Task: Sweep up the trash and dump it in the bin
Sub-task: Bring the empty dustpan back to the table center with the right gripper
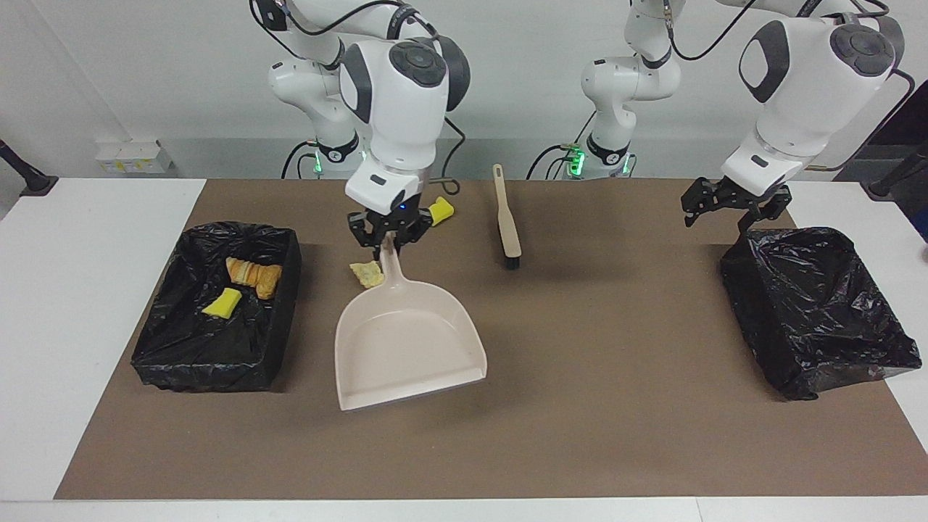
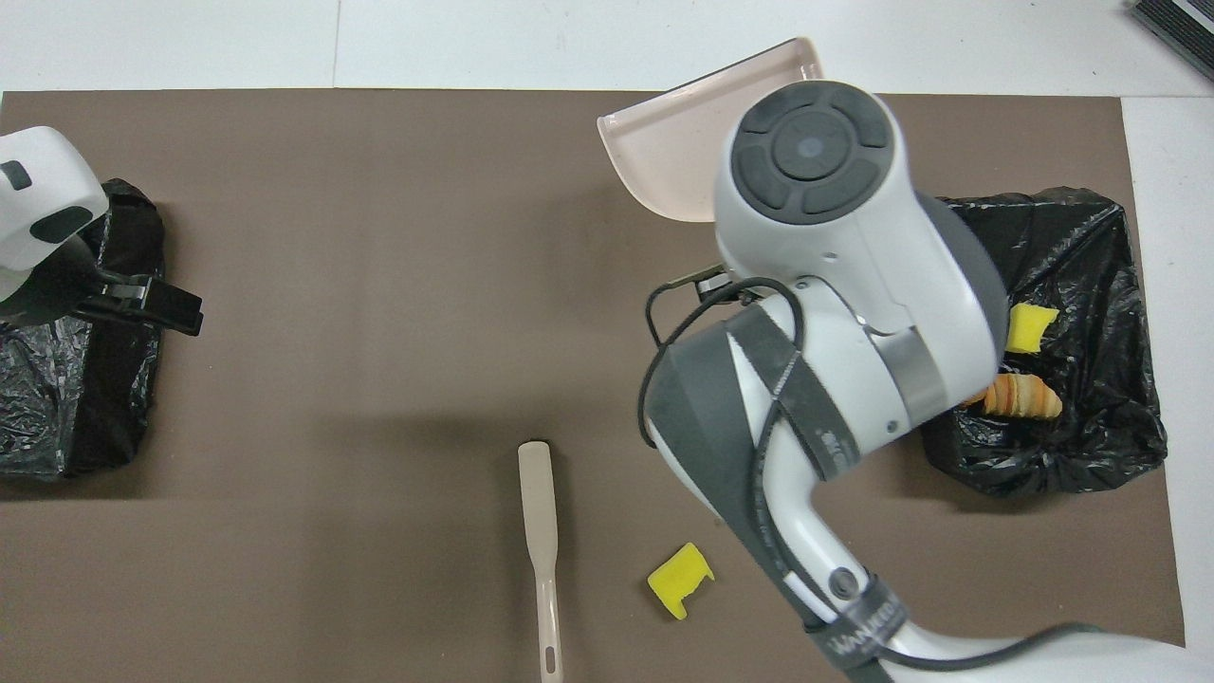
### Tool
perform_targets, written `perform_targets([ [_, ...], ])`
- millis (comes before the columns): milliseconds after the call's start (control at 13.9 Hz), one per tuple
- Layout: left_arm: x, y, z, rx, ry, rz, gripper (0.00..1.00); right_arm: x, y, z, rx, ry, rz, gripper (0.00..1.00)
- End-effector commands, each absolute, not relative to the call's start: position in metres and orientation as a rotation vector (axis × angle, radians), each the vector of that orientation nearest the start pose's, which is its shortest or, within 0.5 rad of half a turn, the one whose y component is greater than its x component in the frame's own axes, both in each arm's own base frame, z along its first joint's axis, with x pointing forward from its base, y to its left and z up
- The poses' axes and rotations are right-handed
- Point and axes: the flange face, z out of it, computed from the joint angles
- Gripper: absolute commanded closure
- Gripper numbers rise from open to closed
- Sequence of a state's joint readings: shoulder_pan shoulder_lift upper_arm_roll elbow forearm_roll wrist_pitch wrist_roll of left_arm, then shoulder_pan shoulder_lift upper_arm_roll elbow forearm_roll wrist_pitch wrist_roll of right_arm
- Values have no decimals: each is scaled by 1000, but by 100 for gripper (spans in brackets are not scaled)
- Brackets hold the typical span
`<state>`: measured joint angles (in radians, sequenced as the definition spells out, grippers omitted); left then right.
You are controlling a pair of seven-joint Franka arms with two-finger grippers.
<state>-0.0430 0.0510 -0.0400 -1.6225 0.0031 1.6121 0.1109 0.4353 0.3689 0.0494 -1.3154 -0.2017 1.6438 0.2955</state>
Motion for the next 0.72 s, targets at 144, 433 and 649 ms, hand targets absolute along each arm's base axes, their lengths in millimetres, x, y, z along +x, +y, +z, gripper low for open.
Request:
perform_targets([
  [144, 568, -44, 580, -3117, 301, 75, 0, 620, 353, 478, -3238, -82, -70, 100],
  [433, 568, -44, 581, -3117, 301, 72, 0, 615, 402, 437, -3202, -19, -122, 100],
  [649, 568, -44, 580, -3117, 301, 75, 0, 614, 429, 412, -3167, -31, -123, 100],
])
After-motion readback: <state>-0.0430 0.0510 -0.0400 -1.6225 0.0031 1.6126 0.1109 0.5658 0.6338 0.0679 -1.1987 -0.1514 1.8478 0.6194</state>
